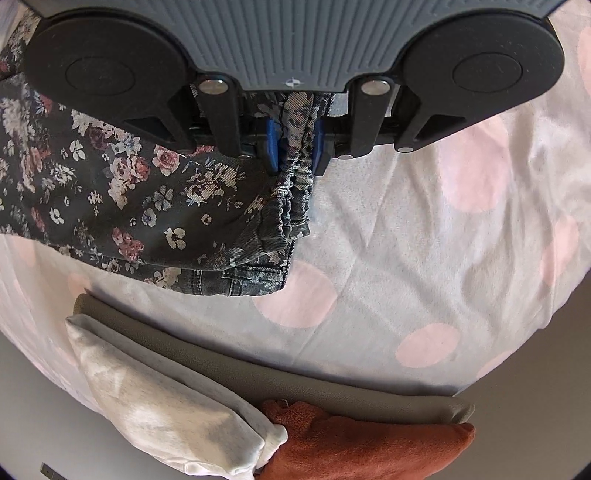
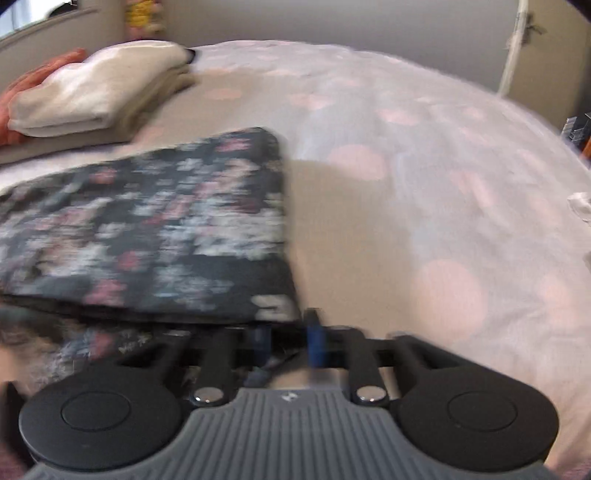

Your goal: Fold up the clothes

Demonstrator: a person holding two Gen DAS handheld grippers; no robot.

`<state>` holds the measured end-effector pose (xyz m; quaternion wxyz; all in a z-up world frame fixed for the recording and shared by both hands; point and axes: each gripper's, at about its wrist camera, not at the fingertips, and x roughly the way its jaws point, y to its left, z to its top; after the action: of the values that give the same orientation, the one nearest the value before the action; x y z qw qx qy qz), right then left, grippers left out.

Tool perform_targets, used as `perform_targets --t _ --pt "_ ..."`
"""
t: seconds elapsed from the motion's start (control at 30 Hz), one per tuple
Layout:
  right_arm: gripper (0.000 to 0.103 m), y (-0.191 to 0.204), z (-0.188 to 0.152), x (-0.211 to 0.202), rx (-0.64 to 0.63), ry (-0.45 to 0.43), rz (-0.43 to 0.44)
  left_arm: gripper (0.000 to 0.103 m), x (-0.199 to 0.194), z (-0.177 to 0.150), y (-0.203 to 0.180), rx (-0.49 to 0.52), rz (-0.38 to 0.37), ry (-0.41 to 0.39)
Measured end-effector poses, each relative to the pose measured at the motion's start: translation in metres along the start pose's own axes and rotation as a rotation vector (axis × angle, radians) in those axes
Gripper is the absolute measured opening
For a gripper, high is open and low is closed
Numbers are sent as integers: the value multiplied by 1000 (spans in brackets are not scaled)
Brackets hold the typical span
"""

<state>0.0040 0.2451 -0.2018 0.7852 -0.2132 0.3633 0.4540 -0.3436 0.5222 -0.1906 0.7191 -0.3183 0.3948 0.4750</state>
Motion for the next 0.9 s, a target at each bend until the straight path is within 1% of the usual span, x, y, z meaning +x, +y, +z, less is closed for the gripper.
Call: perform_targets --t 0.2,0.37,0.43,0.47,0.57,0.67,0.73,0.8,0.9 --pt "18 -33 -4 0 174 32 87 18 3 -1 -2 1 16 6" --pt "19 -36 -3 -7 201 52 111 18 3 -2 -1 8 11 0" --pt "22 -38 -3 -10 215 66 128 19 3 -2 0 2 7 -1" --pt "22 -39 -3 -13 216 72 134 19 3 -2 0 0 8 -1" --pt "23 -37 -2 -27 181 65 116 19 3 -1 -2 9 16 3" --pt "23 -41 -5 -39 169 66 55 19 4 0 -1 8 13 11" --pt "23 -47 -4 -47 185 46 36 18 4 1 0 6 7 10" --pt "24 -49 0 -55 195 9 41 18 2 0 3 11 -11 -5" --pt "24 -41 14 -62 168 -57 83 18 -3 -3 13 -14 -62 -32"
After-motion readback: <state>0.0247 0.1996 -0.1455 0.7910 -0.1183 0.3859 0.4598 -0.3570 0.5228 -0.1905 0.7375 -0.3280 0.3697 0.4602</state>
